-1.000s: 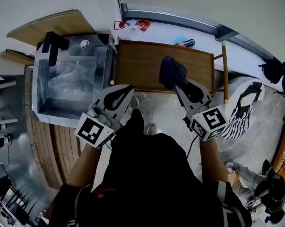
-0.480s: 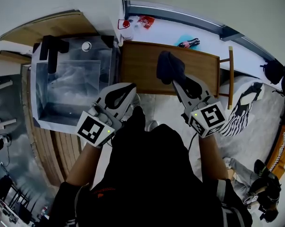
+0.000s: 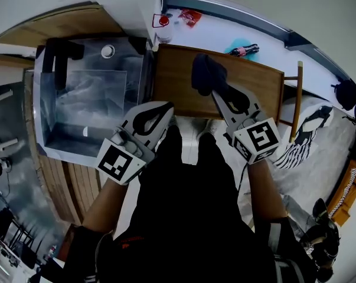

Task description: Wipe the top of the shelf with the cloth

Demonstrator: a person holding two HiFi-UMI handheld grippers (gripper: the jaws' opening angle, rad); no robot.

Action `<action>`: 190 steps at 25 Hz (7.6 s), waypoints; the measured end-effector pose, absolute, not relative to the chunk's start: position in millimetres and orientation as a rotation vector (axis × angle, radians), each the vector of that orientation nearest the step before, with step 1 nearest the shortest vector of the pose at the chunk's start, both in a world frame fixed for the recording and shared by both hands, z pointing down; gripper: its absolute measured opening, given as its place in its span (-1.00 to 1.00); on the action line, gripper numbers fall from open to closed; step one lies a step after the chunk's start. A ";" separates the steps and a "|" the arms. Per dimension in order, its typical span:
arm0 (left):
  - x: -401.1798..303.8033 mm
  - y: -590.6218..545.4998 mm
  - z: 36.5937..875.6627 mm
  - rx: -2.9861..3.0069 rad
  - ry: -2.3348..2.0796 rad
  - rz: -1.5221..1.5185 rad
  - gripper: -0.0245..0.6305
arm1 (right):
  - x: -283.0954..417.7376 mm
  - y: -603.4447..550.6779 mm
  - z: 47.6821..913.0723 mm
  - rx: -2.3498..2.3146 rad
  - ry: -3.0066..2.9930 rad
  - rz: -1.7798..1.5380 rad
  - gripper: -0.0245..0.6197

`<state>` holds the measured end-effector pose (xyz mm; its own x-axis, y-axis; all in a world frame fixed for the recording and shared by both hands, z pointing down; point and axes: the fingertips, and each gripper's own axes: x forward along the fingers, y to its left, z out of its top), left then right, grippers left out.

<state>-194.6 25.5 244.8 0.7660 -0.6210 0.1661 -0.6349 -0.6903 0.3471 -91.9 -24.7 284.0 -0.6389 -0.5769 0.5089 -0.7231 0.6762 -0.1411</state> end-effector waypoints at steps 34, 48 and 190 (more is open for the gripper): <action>-212.0 -12.1 343.8 2.409 -1.148 0.144 -0.87 | -167.4 -109.8 503.3 0.711 -2.342 0.581 -0.67; -178.1 -4.0 358.7 2.425 -1.035 0.187 -0.87 | -107.9 -107.1 543.6 0.820 -2.216 0.644 -0.67; -48.4 53.2 360.0 2.524 -0.811 0.262 -0.87 | 20.5 -9.2 544.4 0.971 -2.099 0.727 -0.67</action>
<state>-48.4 53.2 360.0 0.8068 -0.4995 0.3156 -0.5898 -0.7132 0.3788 20.5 -9.2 544.4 -0.4723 -0.4108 0.7799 -0.8051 0.5612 -0.1920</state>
